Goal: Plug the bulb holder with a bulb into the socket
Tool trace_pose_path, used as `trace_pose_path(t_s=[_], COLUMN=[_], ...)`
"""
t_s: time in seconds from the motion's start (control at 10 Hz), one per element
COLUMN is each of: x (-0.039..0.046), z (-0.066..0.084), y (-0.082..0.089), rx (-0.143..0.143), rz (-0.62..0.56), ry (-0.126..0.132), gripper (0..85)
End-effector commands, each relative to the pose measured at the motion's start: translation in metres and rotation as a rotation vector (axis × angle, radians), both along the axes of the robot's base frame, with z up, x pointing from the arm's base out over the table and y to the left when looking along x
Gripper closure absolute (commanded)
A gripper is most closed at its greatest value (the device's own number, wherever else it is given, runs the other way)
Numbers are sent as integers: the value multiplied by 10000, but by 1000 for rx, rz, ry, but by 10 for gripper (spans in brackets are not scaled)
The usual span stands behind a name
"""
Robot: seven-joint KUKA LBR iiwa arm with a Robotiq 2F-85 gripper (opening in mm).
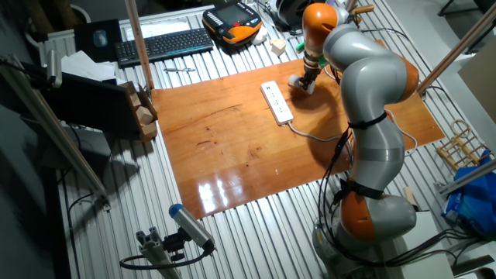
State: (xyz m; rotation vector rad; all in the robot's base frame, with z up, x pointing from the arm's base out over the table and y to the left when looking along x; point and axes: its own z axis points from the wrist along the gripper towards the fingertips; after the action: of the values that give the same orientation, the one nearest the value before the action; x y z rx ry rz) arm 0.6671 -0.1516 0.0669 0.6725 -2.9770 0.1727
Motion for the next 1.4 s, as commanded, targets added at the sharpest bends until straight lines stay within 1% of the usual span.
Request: trace_pose_path(t_s=[0.0, 0.3, 0.5, 0.9, 1.2, 1.3], x=[0, -3, -6, -9, -8, -8], z=[-7, -26, -53, -54, -55, -53], y=[0, 0, 1, 2, 3, 2], rx=[3, 3, 9, 14, 21, 23], rz=[0, 0, 0, -1, -2, -2], ry=[0, 2, 2, 8, 17, 20], gripper=[340, 340, 340, 340, 850, 850])
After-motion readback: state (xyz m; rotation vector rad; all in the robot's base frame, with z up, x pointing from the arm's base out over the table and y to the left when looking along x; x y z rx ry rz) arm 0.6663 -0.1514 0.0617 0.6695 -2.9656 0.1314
